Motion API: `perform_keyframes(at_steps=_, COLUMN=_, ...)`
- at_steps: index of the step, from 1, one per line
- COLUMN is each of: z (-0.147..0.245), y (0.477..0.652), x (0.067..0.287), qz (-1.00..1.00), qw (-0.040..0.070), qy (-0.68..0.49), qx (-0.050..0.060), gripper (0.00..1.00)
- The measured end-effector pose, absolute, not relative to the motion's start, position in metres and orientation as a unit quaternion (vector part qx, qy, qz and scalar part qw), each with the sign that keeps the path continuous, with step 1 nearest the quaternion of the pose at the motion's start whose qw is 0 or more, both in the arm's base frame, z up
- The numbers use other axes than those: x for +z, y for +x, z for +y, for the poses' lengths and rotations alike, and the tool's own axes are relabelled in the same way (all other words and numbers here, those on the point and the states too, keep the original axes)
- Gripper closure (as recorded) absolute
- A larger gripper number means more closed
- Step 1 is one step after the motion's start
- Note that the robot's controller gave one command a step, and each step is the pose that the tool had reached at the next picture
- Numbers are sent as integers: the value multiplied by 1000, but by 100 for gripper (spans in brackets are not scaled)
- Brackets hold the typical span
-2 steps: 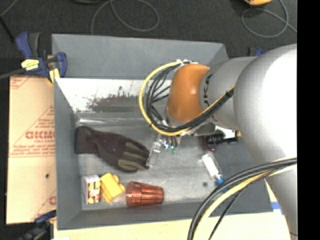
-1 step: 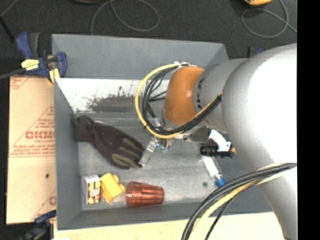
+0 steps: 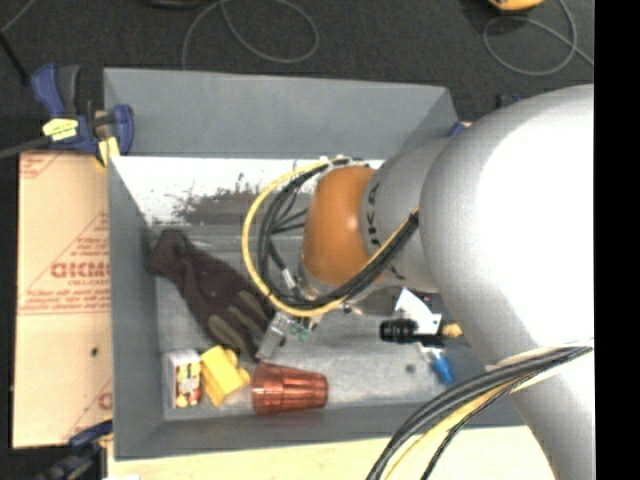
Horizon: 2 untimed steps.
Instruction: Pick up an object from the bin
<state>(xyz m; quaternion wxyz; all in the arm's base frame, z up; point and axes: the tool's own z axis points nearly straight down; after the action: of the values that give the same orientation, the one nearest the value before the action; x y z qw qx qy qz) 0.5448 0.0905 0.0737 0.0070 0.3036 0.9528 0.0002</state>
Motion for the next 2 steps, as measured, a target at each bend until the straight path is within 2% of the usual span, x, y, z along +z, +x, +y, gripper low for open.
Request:
perform_keyframes(at_steps=1, z=115, y=525, x=71, qz=950, qw=6, qy=311, qx=2, gripper=100)
perform_keyframes(at_steps=2, z=108, y=534, x=71, qz=947, qw=7, qy=321, qx=2, gripper=100)
